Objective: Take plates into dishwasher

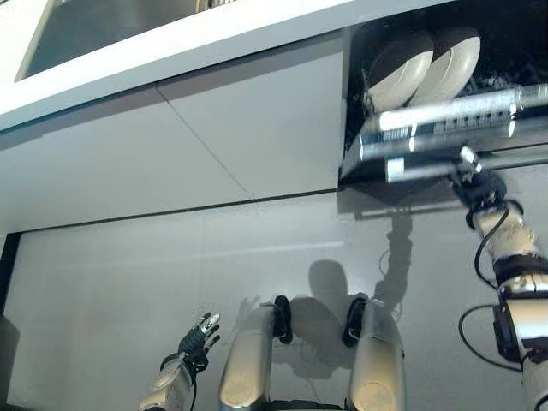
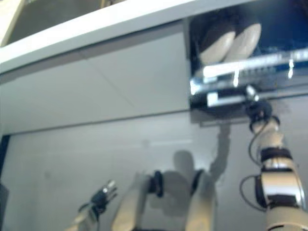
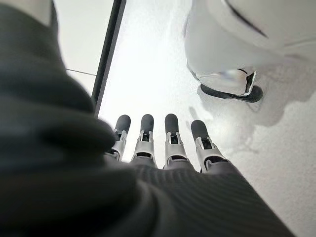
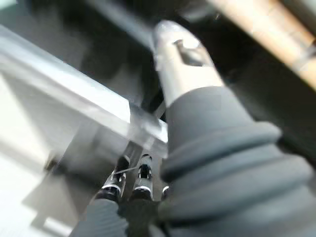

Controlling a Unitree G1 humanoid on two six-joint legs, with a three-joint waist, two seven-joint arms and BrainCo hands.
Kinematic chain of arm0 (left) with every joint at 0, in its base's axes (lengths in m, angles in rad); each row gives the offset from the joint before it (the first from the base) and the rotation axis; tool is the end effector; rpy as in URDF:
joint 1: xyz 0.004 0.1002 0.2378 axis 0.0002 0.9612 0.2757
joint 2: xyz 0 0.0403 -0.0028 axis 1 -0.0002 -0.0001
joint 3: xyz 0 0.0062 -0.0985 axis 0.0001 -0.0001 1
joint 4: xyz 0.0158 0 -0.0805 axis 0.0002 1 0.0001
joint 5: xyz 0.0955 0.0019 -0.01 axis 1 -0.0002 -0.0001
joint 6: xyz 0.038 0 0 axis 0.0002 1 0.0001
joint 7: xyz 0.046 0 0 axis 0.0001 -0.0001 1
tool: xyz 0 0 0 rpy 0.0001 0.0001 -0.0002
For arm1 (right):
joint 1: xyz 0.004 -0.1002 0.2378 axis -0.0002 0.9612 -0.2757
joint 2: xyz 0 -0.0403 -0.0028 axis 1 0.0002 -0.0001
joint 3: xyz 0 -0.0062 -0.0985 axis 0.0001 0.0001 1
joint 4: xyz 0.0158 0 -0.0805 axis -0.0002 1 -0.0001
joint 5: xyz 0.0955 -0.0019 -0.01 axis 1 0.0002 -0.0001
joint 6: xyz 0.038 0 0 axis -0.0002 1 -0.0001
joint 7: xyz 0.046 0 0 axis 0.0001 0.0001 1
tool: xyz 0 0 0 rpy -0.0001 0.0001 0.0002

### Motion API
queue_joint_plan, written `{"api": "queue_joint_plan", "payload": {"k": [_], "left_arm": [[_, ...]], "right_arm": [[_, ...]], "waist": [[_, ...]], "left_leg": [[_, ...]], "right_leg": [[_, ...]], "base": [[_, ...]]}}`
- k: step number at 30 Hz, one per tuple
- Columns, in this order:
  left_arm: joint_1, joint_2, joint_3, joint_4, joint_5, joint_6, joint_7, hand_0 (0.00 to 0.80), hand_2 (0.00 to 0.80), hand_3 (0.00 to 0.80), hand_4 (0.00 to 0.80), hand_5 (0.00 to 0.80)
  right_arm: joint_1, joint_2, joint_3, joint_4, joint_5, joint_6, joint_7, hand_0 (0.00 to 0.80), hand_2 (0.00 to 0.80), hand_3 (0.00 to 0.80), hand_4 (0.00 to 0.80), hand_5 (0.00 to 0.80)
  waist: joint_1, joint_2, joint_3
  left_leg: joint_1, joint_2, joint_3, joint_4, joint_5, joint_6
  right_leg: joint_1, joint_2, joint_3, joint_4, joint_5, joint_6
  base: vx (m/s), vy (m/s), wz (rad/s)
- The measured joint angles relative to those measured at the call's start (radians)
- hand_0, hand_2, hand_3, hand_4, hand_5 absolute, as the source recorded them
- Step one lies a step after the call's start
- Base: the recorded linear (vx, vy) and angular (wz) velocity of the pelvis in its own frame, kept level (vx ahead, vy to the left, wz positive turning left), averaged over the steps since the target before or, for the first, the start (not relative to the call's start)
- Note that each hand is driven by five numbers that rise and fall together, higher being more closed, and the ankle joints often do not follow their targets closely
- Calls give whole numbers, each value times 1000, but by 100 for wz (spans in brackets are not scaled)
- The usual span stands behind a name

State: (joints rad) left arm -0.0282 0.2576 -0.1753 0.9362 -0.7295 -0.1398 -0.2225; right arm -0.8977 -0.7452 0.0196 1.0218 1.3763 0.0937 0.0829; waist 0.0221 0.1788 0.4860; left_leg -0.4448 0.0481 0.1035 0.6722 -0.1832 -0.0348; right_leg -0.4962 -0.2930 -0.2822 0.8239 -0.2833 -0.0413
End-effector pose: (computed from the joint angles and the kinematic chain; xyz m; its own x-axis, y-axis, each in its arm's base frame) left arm 0.1306 0.2147 -0.0793 0.7652 -0.0460 -0.6422 -0.2232 0.9166 -0.3316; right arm 0.3124 -0.3166 0.1773 0.9649 -0.2605 0.0320 0.1559 0.6671 0.7285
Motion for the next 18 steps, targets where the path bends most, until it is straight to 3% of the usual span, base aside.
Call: {"api": "queue_joint_plan", "payload": {"k": [6, 11, 13, 18], "left_arm": [[-17, 7, 0, 3, 9, 0, -3, 0, 0, 0, 0, 0], [-21, 35, 0, 14, 9, -1, -4, 0, 0, 0, 0, 0], [-26, 35, 0, 28, 9, -2, -4, 0, 0, 0, 0, 0], [-26, 33, 0, 60, 29, -4, -8, 0, 0, 0, 0, 0]], "right_arm": [[-127, -21, -9, 4, -76, 12, 44, 0, 0, 0, 0, 0], [-121, -6, -8, 39, -250, 55, 45, 0, 0, 0, 0, 0], [-93, 2, -7, 52, -314, 68, 45, 0, 0, 0, 0, 0], [135, 99, -6, 54, -444, 99, 73, 0, 0, 0, 0, 0]], "waist": [[47, -11, -4], [49, -70, -34], [48, -83, -42], [43, -121, -96]], "left_leg": [[34, -4, 3, -28, 9, 4], [90, -1, 3, -81, 10, 3], [117, 1, 5, -113, 15, 1], [259, 3, 32, -340, 88, -7]], "right_leg": [[34, -6, -2, -13, 0, 4], [93, 16, -1, -68, 9, 12], [120, 26, 0, -101, 20, 19], [241, 75, -2, -306, 99, 43]], "base": [[42, 1, 7], [75, 18, 0], [87, 6, -7], [125, 22, -11]]}}
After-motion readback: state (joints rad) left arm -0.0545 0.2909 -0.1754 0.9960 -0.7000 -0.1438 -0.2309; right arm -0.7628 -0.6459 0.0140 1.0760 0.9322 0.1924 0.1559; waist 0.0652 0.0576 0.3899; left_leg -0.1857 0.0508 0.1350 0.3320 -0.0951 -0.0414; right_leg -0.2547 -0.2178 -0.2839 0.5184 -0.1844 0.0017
